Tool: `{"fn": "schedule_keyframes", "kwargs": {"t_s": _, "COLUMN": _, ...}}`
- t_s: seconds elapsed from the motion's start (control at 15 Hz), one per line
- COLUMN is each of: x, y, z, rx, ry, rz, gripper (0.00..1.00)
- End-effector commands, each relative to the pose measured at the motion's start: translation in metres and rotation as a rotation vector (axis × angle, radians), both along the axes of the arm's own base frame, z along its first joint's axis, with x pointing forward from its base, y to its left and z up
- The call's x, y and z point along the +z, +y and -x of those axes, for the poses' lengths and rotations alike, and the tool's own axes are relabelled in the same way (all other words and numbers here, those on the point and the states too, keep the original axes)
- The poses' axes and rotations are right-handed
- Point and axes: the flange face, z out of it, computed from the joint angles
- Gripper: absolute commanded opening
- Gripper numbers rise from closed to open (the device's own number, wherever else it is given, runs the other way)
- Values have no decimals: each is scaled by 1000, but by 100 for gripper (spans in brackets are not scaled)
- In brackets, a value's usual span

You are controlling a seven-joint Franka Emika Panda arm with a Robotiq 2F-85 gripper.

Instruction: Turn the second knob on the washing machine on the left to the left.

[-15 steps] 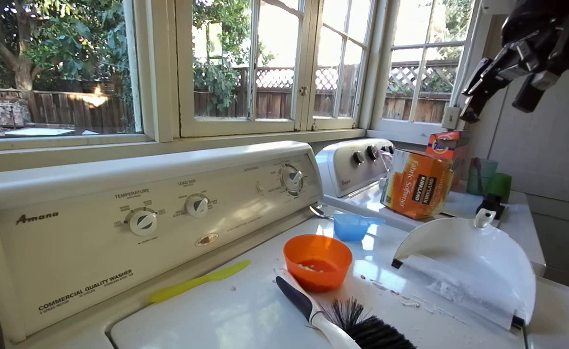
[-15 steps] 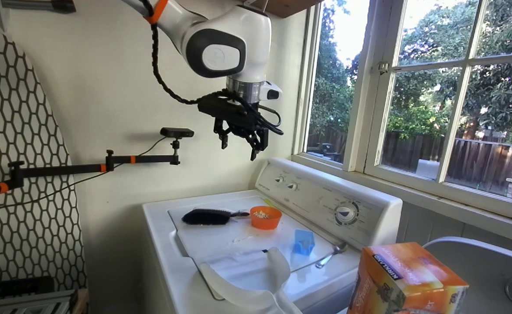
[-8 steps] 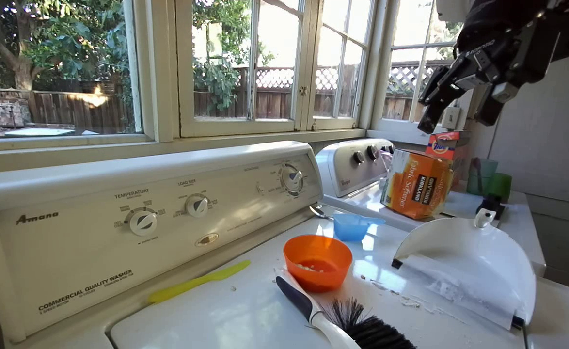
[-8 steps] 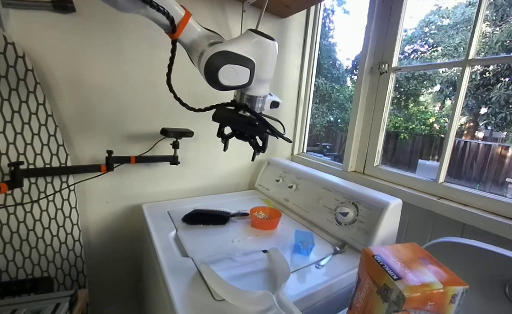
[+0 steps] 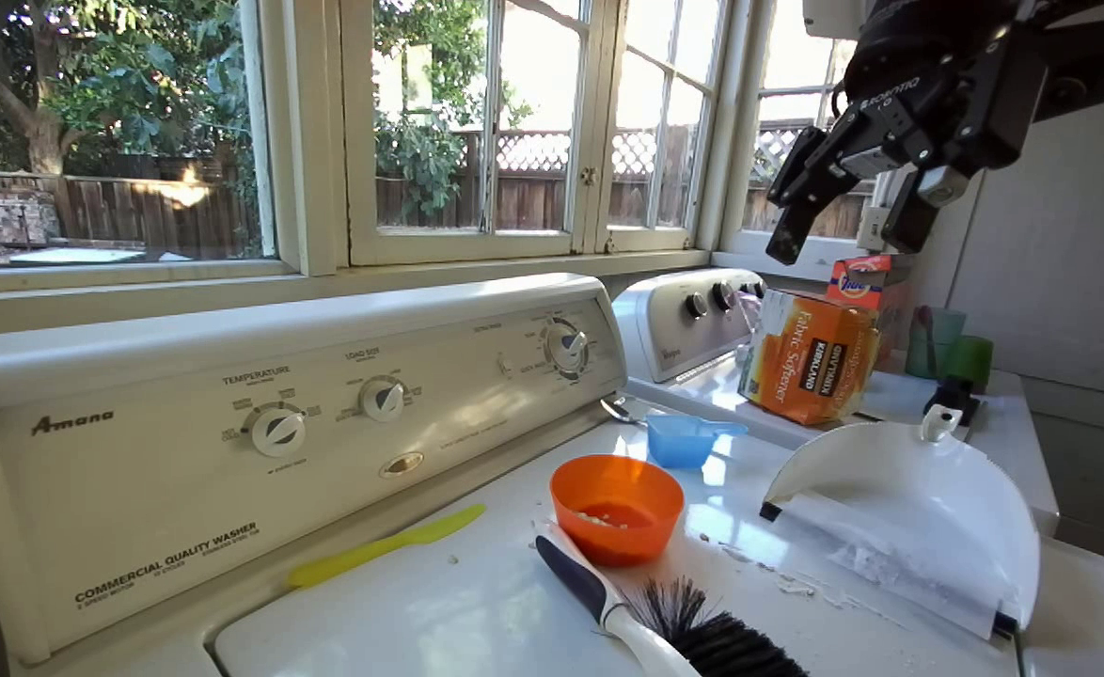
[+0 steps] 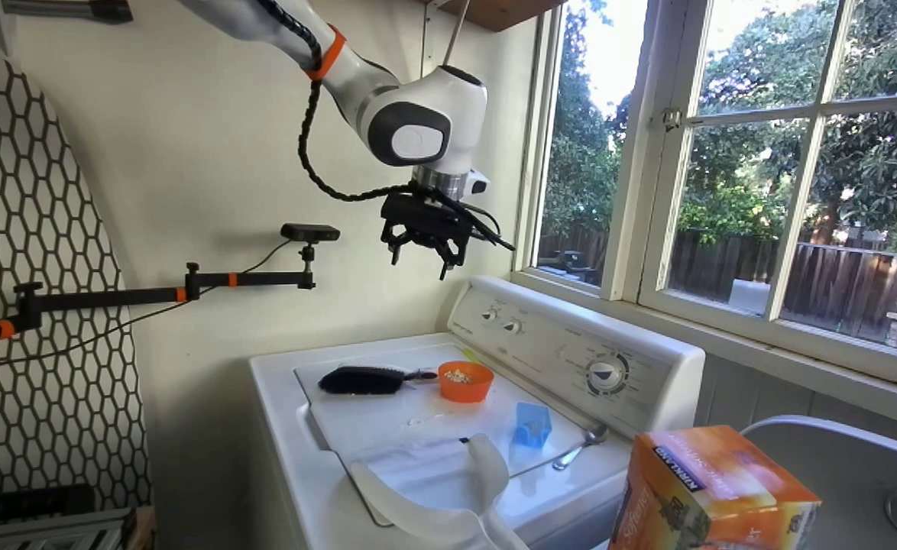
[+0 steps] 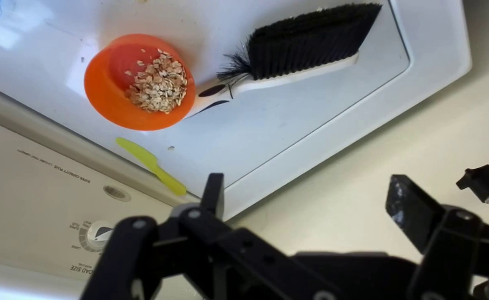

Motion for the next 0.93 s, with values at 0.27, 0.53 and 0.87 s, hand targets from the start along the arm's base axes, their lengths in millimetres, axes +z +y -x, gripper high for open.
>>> {"fn": "schedule_keyframes", "kwargs": {"t_s": 0.27, "x": 0, "y": 1, "z": -2, "rx": -6, "ry": -3, "rz": -1, "gripper": 100}}
{"fn": "schedule_keyframes", "kwargs": {"t_s": 0.53, "x": 1, "y": 17, "z": -13, "rx": -4, "ry": -41, "rz": -44, "gripper": 100}}
{"fn": "schedule_keyframes", "kwargs": {"t_s": 0.87, "x": -13, "y": 42, "z": -25, "rx": 14, "ry": -37, "rz": -47, "gripper": 100}}
